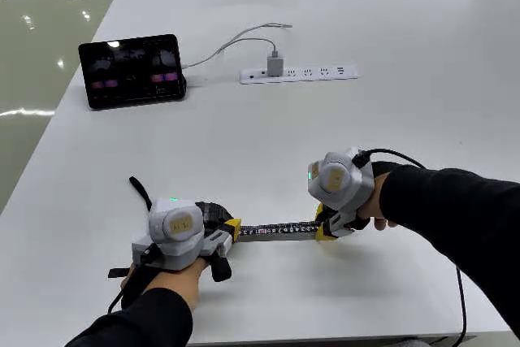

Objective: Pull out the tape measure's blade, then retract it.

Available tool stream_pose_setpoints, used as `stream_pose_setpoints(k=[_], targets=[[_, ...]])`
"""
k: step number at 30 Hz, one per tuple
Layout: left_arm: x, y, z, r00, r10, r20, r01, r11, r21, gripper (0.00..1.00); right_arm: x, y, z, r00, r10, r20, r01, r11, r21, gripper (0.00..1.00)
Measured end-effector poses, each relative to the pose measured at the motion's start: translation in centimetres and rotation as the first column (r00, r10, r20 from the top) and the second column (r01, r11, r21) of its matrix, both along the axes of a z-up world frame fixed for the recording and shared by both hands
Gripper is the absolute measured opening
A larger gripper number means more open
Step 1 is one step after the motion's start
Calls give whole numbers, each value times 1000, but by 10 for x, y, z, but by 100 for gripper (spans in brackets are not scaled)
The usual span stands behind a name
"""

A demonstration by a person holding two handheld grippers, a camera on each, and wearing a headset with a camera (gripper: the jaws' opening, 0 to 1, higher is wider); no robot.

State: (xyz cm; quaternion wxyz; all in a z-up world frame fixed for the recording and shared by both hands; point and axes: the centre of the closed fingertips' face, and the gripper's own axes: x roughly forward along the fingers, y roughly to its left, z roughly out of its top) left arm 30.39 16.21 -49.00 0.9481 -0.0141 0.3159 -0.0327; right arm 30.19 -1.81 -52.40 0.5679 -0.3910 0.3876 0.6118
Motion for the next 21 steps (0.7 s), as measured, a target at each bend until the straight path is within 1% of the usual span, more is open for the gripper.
stream_pose_setpoints(k=[17, 21], targets=[[0, 0, 0, 1000, -2, 0, 2, 1000, 1, 60, -1, 8, 1, 1000, -4, 1, 4, 1000, 5, 11], [0, 0, -1, 1000, -2, -1, 2, 1000, 0, 60, -1, 9, 1, 1000, -9, 1, 9, 1000, 14, 11]])
